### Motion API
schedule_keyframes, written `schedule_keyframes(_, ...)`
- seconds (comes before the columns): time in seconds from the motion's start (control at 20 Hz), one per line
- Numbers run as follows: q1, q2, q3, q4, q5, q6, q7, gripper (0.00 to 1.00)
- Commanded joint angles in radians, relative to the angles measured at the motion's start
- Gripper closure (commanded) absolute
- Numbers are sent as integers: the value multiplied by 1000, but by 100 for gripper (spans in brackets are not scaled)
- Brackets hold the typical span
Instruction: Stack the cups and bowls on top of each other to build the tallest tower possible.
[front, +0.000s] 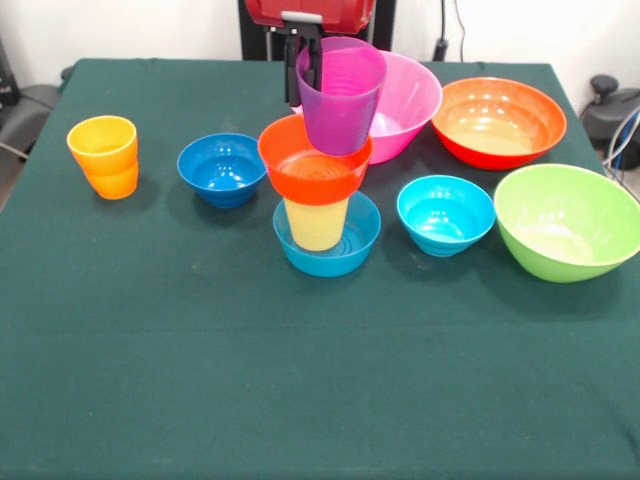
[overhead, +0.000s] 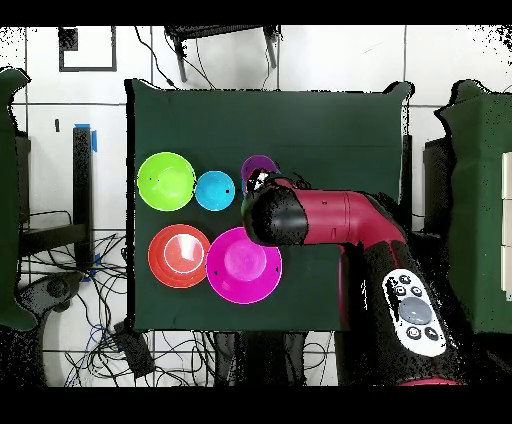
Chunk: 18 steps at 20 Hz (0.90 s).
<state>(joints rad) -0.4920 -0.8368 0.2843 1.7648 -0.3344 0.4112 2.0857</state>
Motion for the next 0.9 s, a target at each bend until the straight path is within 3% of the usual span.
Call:
schedule_keyframes(0.05, 15, -1, 61, 23, -69, 20, -80, 100)
schedule_keyframes(0.9, 5, -1, 49, 15, -83, 2, -78, 100)
